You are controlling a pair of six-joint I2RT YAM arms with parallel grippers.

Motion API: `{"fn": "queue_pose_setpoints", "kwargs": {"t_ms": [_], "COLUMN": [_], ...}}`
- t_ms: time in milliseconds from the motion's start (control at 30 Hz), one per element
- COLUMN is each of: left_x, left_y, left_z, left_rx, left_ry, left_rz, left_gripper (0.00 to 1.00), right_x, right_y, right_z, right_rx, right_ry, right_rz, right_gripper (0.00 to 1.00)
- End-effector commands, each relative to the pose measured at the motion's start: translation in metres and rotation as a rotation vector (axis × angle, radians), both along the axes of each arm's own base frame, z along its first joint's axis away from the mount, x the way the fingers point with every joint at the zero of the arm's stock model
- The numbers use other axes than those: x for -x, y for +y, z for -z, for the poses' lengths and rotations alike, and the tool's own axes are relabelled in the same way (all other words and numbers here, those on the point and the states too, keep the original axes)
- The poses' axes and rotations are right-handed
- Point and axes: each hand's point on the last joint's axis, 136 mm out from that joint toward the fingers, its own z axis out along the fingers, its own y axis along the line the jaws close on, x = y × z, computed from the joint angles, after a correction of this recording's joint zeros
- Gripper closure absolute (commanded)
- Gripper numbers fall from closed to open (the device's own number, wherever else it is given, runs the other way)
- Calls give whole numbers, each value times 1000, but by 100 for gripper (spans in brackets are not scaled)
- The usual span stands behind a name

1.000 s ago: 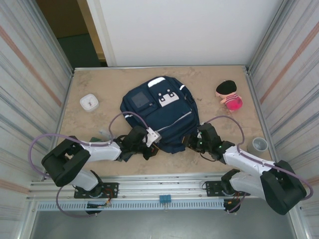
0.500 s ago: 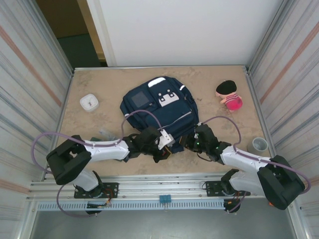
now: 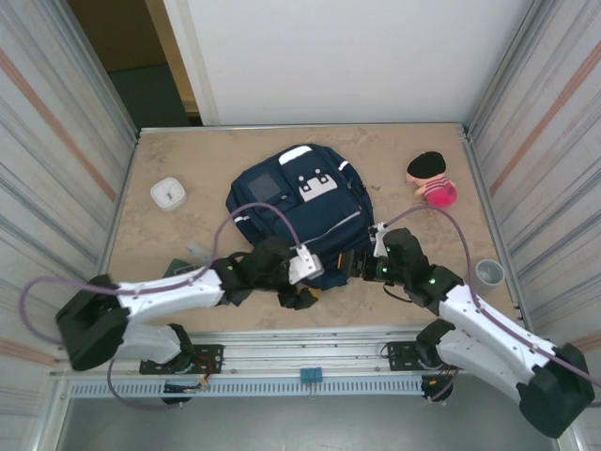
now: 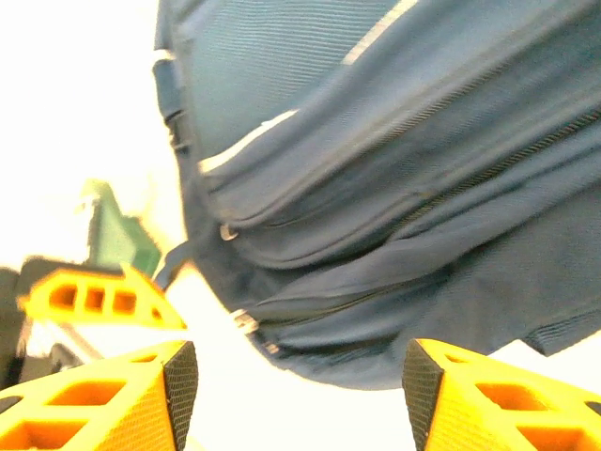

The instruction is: Pack the student bag

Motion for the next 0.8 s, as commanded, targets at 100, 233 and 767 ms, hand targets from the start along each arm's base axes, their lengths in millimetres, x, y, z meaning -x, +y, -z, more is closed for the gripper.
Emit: {"fn": "queue_pose_setpoints", "kwargs": {"t_ms": [100,233,767], "left_x": [-26,-39,-65], "left_y": [48,54,20], "left_z": [2,16,46], "left_rx": [-170,-185,-135], "left_ry": [-362,-455,-331], "left_rz": [33,83,93], "left_gripper": [22,22,44], "right_x": [25,27,30], "right_y": [-10,1,11], "right_z": [4,-4,2], "right_rx": [93,61,91], "right_ry": [-27,-64,-104], "right_rz": [-95,-130,-166], "right_gripper": [39,40,41]}}
